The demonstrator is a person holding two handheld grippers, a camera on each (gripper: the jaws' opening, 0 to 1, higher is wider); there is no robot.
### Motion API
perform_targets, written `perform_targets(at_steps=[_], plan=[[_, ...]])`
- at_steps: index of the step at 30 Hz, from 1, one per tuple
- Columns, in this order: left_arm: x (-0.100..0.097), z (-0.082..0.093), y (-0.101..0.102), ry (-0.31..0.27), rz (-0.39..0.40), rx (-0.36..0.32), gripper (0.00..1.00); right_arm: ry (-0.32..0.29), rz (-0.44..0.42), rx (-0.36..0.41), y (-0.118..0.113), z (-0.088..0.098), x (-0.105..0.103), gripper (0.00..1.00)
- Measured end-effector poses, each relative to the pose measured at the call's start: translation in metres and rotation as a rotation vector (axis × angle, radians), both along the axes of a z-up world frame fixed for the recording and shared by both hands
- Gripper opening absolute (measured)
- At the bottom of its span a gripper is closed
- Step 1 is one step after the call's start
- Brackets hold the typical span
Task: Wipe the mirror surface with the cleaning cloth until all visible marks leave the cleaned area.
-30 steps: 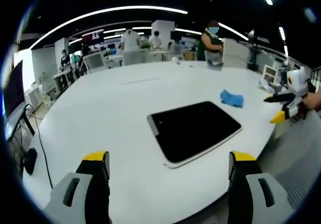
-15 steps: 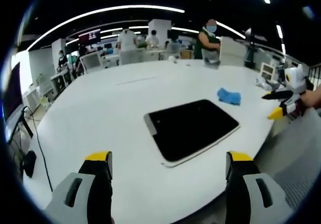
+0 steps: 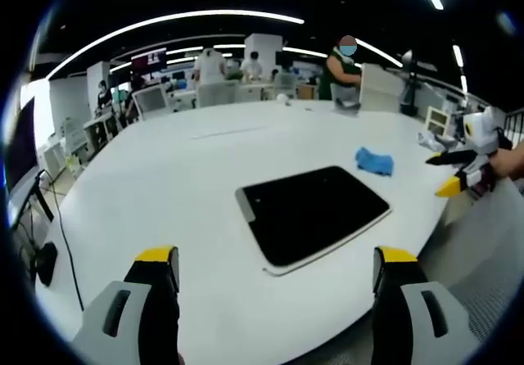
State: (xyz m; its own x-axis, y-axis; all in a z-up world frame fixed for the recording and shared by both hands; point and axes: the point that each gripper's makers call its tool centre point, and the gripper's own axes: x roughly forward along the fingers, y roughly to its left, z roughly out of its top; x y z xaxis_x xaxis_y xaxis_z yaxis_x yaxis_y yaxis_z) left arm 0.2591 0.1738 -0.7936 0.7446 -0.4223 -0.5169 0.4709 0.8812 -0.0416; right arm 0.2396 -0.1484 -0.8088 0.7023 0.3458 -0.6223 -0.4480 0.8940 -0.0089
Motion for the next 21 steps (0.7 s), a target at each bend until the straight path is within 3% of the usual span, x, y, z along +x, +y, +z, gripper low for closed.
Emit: perform_targets(at_steps=[5, 9, 11, 13, 19, 21], plan=[[0.0, 0.001, 0.0, -0.003, 0.0, -0.002, 0.99, -0.03, -0.059, 0.029, -0.021, 0.011, 0.033, 0.95], [0.001, 0.002, 0.001, -0.008, 0.011, -0.01, 0.99, -0.074, -0.004, 0.079, -0.02, 0.021, 0.07, 0.83], [0.001, 0.003, 0.001, -0.009, 0.016, -0.01, 0.99, -0.073, -0.005, 0.081, -0.022, 0.018, 0.087, 0.81], [0.001, 0.003, 0.001, -0.008, 0.022, -0.014, 0.99, -0.083, 0.03, 0.023, -0.025, 0.013, 0.1, 0.74], [0.002, 0.003, 0.003, -0.01, 0.031, -0.007, 0.99, -0.019, 0.048, 0.006, -0.024, -0.009, 0.125, 0.43], [0.001, 0.002, 0.003, -0.003, 0.029, -0.005, 0.99, -0.016, 0.059, -0.026, -0.025, -0.013, 0.132, 0.4]])
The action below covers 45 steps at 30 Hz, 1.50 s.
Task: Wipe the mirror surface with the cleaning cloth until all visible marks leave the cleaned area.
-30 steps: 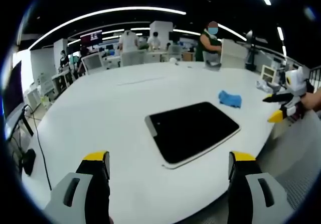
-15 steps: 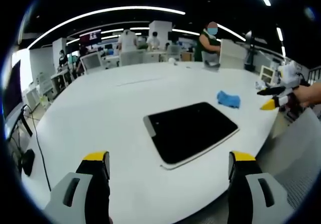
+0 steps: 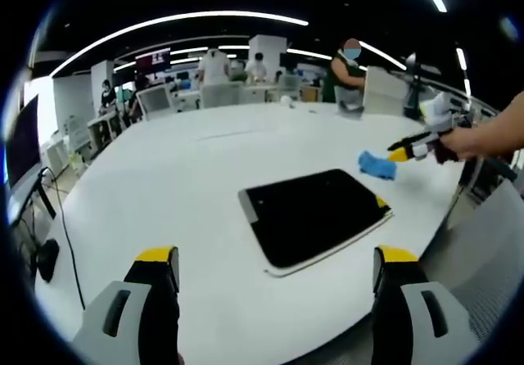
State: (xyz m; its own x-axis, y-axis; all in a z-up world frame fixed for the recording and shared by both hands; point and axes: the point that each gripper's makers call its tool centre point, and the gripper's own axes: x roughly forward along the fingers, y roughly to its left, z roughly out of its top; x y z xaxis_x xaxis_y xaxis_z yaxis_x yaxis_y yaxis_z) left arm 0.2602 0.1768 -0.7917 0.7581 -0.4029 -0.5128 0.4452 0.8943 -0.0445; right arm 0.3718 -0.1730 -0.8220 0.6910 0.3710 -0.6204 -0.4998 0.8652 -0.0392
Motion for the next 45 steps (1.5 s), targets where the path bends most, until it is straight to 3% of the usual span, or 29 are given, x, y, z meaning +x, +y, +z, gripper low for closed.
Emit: perform_targets(at_steps=[5, 12, 17, 20, 21, 35, 41, 45], plan=[[0.0, 0.0, 0.001, 0.001, 0.004, -0.002, 0.99, 0.042, -0.043, 0.007, -0.008, -0.011, 0.014, 0.38], [0.001, 0.0, 0.001, 0.001, 0.007, -0.004, 0.99, 0.067, -0.041, -0.03, -0.005, -0.022, 0.019, 0.19], [0.001, -0.001, 0.002, 0.005, 0.008, 0.0, 0.99, 0.121, -0.053, -0.045, -0.004, -0.039, 0.021, 0.18], [0.0, -0.001, 0.002, 0.004, 0.006, 0.004, 0.99, 0.106, -0.073, -0.058, -0.008, -0.038, 0.025, 0.1], [0.0, -0.001, 0.002, 0.005, 0.007, 0.003, 0.99, 0.085, -0.056, -0.11, -0.012, -0.036, 0.027, 0.05], [0.0, -0.003, -0.001, 0.006, -0.014, 0.013, 0.99, 0.134, -0.13, -0.089, -0.009, -0.036, 0.026, 0.03], [0.0, -0.001, -0.002, -0.006, -0.028, 0.022, 0.99, 0.135, -0.179, -0.053, -0.009, -0.019, 0.029, 0.03], [0.0, 0.0, -0.002, -0.015, -0.026, 0.017, 0.99, 0.165, -0.201, -0.071, -0.012, -0.02, 0.025, 0.03]])
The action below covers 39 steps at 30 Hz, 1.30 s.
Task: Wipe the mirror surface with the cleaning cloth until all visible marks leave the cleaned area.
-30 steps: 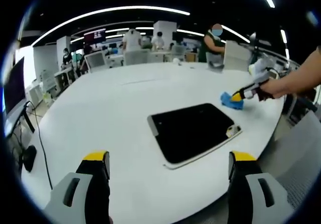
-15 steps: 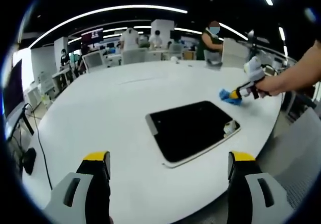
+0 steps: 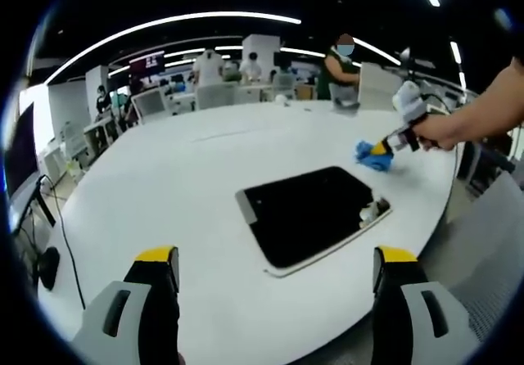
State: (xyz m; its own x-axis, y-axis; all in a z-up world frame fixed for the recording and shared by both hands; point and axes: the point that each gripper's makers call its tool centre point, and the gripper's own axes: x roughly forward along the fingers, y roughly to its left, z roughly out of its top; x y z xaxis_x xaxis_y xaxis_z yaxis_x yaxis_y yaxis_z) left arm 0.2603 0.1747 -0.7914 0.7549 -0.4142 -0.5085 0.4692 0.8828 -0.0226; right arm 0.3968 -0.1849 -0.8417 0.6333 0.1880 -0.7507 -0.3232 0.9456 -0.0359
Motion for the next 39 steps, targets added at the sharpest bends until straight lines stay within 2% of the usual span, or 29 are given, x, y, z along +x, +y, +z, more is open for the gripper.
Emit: perform_targets(at_steps=[9, 12, 19, 21, 25, 39], plan=[[-0.001, 0.0, 0.0, 0.004, 0.003, -0.005, 0.99, 0.044, -0.027, 0.021, 0.001, -0.002, -0.006, 0.03], [-0.002, -0.001, -0.001, 0.015, 0.0, -0.009, 0.99, 0.054, -0.046, 0.052, 0.005, -0.001, -0.006, 0.03], [-0.002, -0.001, -0.003, 0.022, -0.004, -0.026, 0.99, 0.061, -0.043, 0.054, 0.012, 0.001, -0.005, 0.03], [-0.005, -0.004, -0.007, 0.054, -0.013, -0.051, 0.99, 0.073, -0.045, 0.078, 0.016, 0.0, -0.006, 0.03], [-0.003, -0.001, -0.006, 0.035, -0.008, -0.047, 0.99, 0.081, -0.04, 0.091, 0.026, 0.0, -0.007, 0.03], [-0.003, -0.003, -0.006, 0.037, -0.014, -0.039, 0.99, 0.095, -0.008, 0.105, 0.062, -0.002, -0.003, 0.03]])
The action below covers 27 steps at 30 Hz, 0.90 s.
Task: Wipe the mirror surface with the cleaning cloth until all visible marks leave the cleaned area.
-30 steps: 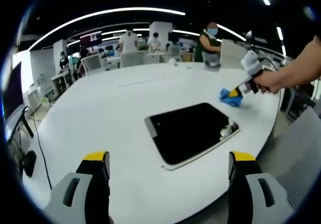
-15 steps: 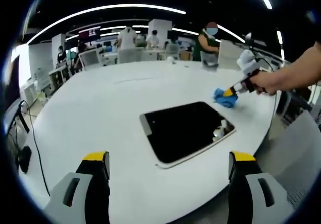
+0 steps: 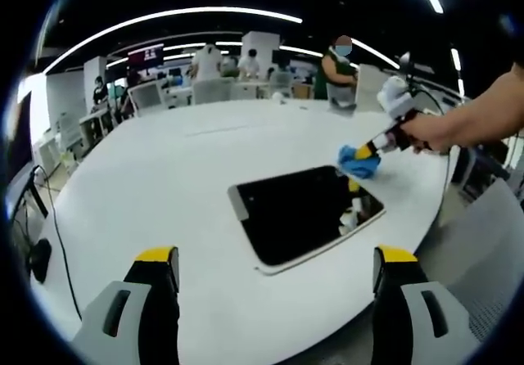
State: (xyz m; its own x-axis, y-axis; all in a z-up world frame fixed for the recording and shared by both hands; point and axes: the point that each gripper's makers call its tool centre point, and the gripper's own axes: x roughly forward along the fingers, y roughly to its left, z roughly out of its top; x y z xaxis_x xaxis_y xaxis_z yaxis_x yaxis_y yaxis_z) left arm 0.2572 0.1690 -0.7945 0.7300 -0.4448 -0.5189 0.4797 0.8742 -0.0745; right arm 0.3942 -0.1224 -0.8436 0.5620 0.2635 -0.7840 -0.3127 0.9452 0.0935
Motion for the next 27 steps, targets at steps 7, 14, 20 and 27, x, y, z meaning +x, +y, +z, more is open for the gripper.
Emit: perform_targets(at_steps=[7, 14, 20, 27], plan=[[-0.001, -0.004, 0.0, 0.008, -0.014, 0.016, 0.99, 0.002, 0.013, 0.0, 0.019, 0.0, -0.001, 0.03], [-0.001, -0.003, 0.0, 0.004, -0.008, 0.009, 0.99, 0.011, 0.028, 0.0, 0.031, -0.003, 0.001, 0.03], [0.0, -0.006, 0.002, 0.006, -0.012, 0.019, 0.99, 0.038, 0.036, 0.017, 0.046, -0.007, -0.002, 0.03], [0.0, -0.009, 0.004, 0.008, -0.012, 0.021, 0.99, 0.044, 0.046, 0.029, 0.053, -0.003, 0.0, 0.03]])
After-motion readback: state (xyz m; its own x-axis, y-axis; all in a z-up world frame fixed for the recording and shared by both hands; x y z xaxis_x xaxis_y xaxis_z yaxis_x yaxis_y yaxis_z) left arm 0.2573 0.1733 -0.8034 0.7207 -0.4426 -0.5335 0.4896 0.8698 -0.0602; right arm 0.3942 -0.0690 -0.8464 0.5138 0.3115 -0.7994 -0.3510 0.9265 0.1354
